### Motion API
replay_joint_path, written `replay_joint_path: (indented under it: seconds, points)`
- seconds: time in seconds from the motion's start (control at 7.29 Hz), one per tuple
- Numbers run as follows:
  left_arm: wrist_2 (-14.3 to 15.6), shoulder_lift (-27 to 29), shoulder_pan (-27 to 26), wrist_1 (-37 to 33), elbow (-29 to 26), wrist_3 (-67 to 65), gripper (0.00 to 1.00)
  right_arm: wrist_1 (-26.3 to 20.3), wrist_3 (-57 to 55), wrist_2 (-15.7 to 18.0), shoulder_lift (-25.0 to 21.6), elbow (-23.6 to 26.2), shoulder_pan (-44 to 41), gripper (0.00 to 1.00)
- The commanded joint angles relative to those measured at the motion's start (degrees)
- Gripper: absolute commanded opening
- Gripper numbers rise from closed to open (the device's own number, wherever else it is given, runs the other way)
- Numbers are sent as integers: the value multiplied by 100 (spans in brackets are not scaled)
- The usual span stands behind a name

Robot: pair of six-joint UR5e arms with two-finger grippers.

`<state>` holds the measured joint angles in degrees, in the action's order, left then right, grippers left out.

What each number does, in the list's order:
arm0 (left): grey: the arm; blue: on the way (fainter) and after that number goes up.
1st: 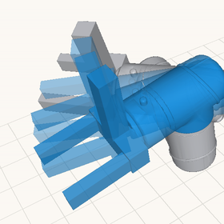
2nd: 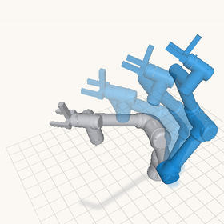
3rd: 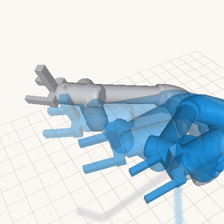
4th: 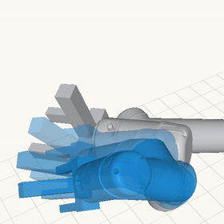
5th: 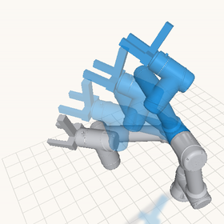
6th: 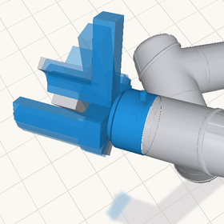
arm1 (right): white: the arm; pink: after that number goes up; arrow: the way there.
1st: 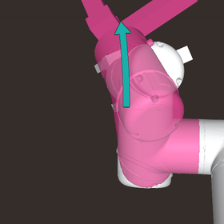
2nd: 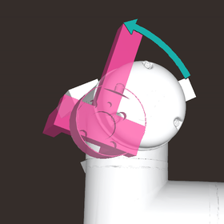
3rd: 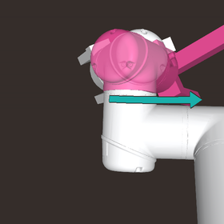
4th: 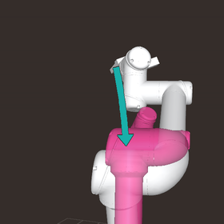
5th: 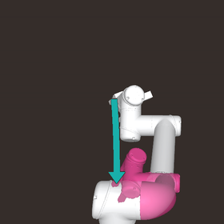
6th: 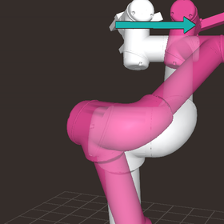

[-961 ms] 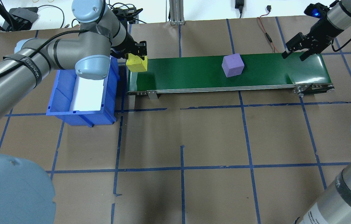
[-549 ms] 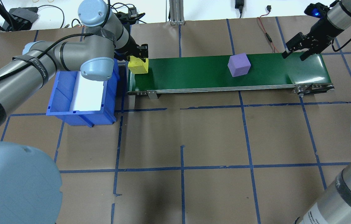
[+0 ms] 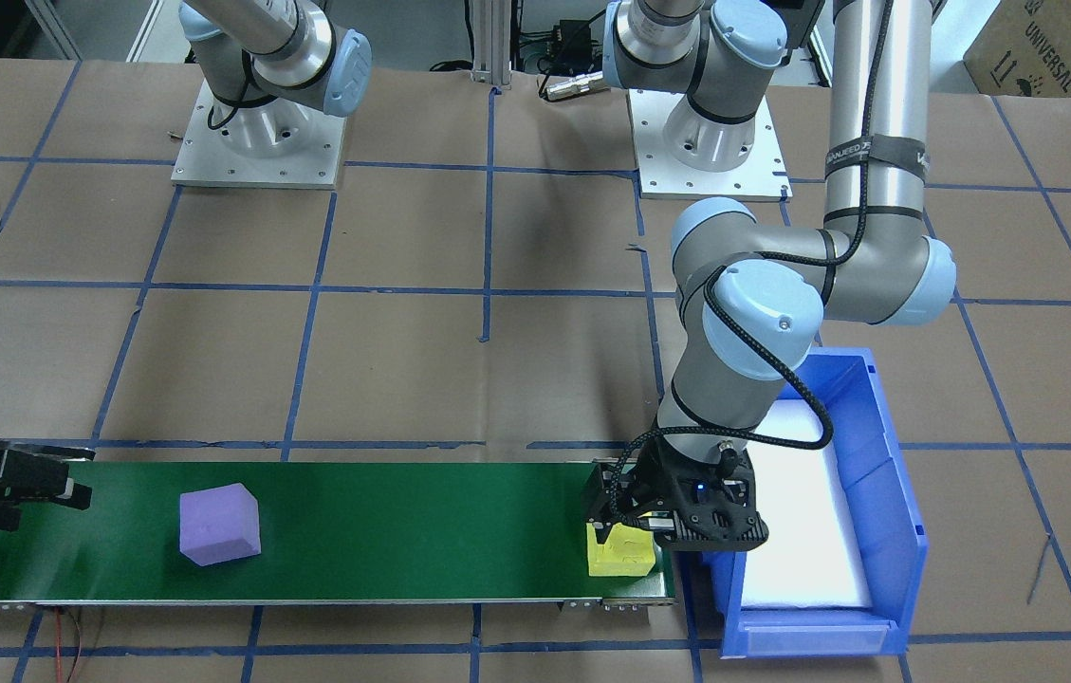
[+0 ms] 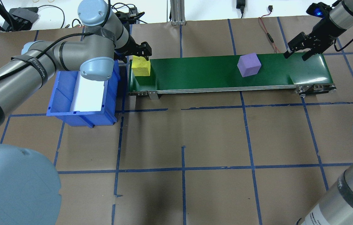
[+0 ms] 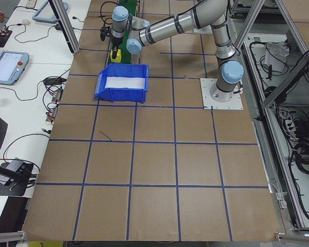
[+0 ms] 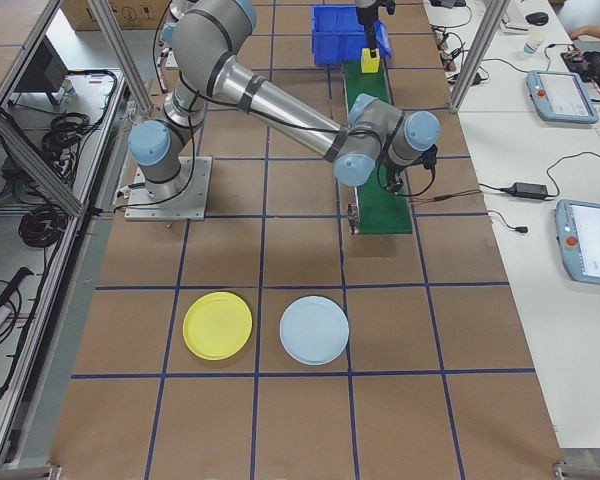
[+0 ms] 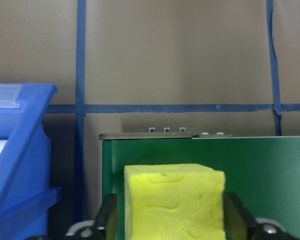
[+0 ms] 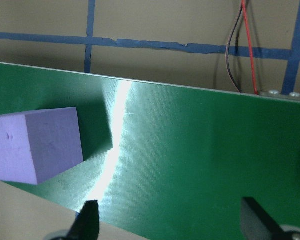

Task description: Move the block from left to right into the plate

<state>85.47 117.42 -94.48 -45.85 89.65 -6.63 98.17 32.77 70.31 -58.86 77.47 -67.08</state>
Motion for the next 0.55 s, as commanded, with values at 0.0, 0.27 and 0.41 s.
replay_joint_path:
  seconds: [0.0, 0.27, 0.41]
  points:
    - [425, -698, 35, -822, -9, 21, 100, 1, -7, 0, -3, -4, -7, 99]
    - [427, -1726, 358, -2456, -27, 21, 100, 44, -16, 0, -21, -4, -24, 99]
    - [418, -2097, 543, -3151, -35, 21, 100, 184, -34, -9, -21, 92, -59, 98]
